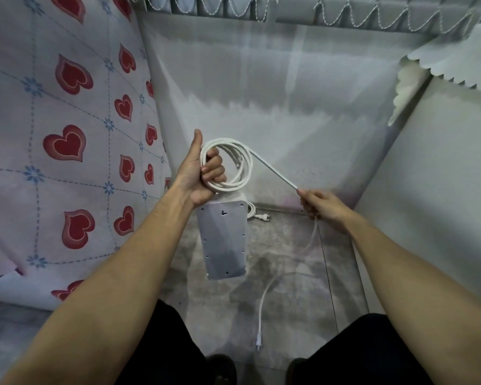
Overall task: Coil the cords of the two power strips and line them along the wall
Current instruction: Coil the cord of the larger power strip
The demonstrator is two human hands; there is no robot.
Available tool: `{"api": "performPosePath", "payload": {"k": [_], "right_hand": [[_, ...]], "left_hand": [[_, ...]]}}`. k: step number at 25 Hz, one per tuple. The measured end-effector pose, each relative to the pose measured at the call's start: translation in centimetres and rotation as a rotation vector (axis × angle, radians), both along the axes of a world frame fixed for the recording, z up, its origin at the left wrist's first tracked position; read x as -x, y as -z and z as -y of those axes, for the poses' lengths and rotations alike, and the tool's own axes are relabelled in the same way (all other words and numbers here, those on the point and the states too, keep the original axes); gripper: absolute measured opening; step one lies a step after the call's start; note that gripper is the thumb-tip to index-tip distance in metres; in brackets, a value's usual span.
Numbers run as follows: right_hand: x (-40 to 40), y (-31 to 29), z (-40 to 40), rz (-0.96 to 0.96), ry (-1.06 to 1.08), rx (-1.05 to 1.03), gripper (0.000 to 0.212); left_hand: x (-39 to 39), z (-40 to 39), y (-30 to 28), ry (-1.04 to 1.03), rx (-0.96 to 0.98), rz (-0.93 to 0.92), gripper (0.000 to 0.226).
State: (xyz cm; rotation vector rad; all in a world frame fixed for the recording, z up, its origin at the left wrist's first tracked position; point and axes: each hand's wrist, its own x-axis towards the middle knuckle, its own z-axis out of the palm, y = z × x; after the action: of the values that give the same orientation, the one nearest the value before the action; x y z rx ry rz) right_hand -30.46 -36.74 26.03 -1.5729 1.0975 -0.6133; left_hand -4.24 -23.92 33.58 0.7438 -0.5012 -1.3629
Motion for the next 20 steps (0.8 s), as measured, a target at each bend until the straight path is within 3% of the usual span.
{"api": "performPosePath", "payload": {"k": [5, 9, 14, 20], "right_hand": [[1.6, 2.0, 0.0, -0.143, 0.021, -0.039, 0.028], [0.1, -0.2, -0.6, -0.282, -0.140, 0.098, 0.018], [-3.8, -6.6, -3.7, -0.073, -0.450, 0.178, 0.018], [-6.3, -11.6, -7.6, -0.029, -0.717, 0.184, 0.006]], "left_hand": [[-1.3, 0.4, 0.5, -0.195, -0.010, -0.137, 0.055], [-1.9, 1.1, 1.2, -0.301, -0.025, -0.041, 0.053], [-2.8, 1.4, 1.8, -0.332, -0.072, 0.147, 0.052], [-1.7, 1.3, 2.0, -0.219, -0.101, 0.235, 0.051]]}}
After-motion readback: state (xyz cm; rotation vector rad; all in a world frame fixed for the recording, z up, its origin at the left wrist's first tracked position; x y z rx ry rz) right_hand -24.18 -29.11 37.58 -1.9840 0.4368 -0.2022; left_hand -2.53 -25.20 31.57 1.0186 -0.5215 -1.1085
